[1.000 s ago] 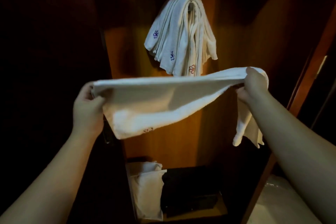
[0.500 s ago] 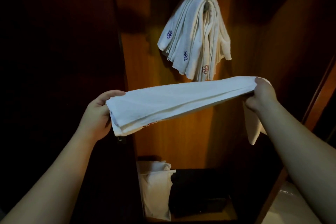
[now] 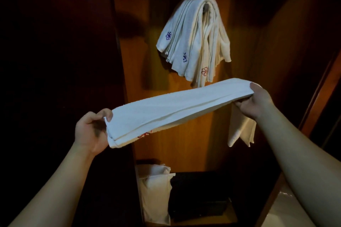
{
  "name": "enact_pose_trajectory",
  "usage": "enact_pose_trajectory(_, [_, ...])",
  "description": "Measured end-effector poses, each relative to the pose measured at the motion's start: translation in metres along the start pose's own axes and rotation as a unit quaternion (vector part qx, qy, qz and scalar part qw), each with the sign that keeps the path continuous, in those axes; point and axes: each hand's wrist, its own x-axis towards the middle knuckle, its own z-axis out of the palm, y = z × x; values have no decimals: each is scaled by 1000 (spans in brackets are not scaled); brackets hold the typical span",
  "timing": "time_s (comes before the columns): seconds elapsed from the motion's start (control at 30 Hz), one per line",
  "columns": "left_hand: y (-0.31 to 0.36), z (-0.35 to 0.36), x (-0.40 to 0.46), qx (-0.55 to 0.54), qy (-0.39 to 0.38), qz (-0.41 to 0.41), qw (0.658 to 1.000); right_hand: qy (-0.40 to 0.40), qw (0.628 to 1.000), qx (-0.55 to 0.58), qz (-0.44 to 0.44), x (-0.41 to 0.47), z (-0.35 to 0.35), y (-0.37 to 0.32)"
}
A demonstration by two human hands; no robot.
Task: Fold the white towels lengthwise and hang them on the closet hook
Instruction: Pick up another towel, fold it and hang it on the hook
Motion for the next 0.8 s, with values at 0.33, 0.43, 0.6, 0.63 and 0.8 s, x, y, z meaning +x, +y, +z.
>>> enact_pose_trajectory(0.33, [-96,8,14,228,146,-156,950,24,999,22,5,-21,4,2])
enact_pose_trajectory(0.43, [-139,23,15,258,181,-206,926,-18,1000,12,-4,-35,21,2])
enact_pose_trajectory(0.6, [-175,72,10,343,172,-268,884,-73,997,12,-12,-59,52,1])
enact_pose_trajectory(0.63, [-175,85,7,336,175,-255,890,-87,996,0,-19,-63,57,2])
enact_pose_trajectory(0.8, [-135,157,-9,199,70,-58,976,-126,981,-122,-85,-72,77,7])
